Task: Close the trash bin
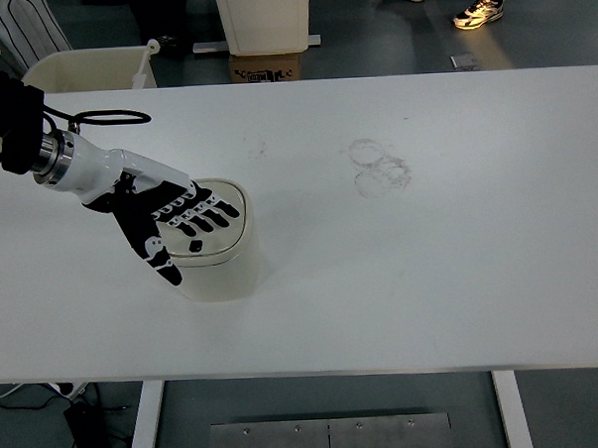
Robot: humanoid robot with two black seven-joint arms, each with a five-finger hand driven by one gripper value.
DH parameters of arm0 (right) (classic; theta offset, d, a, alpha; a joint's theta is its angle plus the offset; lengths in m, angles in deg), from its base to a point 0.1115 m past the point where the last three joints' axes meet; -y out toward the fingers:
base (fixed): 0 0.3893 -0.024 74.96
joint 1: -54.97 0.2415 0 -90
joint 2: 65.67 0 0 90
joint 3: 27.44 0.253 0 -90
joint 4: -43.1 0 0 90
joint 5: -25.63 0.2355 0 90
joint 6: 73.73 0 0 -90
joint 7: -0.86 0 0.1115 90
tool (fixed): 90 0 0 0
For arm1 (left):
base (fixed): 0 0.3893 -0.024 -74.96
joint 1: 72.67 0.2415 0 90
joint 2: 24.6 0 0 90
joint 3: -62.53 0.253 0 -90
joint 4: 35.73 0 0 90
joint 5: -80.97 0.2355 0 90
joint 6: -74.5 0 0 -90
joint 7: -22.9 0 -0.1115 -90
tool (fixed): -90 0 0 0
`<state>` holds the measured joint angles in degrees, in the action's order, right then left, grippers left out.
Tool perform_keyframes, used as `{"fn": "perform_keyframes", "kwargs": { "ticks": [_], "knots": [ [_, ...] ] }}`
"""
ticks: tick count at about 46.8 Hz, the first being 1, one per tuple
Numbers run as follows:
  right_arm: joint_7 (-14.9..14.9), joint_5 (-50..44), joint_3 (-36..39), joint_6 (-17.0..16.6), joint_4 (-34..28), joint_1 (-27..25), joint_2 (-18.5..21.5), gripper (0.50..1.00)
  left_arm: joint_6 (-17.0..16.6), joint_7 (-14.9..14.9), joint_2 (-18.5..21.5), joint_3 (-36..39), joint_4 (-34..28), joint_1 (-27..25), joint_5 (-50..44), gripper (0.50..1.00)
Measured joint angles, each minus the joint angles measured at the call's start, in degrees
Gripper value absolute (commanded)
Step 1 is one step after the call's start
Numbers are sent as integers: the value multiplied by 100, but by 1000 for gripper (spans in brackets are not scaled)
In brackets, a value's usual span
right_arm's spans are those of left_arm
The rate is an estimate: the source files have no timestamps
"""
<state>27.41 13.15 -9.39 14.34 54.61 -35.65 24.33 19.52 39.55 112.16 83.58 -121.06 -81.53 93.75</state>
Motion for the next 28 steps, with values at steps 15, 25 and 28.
{"fn": "perform_keyframes", "kwargs": {
  "ticks": [15, 25, 28],
  "knots": [
    [0, 0, 5, 0, -3, 0, 0, 991, -4, -17, 29, -300, 353, -157, -49, 1000],
    [0, 0, -3, 0, 1, -1, 0, 991, -2, -56, -29, -845, 931, -134, -150, 1000],
    [1, 0, -3, 0, 0, 0, 0, 991, -4, -58, -175, -1122, 1247, -118, -272, 1000]
  ]
}}
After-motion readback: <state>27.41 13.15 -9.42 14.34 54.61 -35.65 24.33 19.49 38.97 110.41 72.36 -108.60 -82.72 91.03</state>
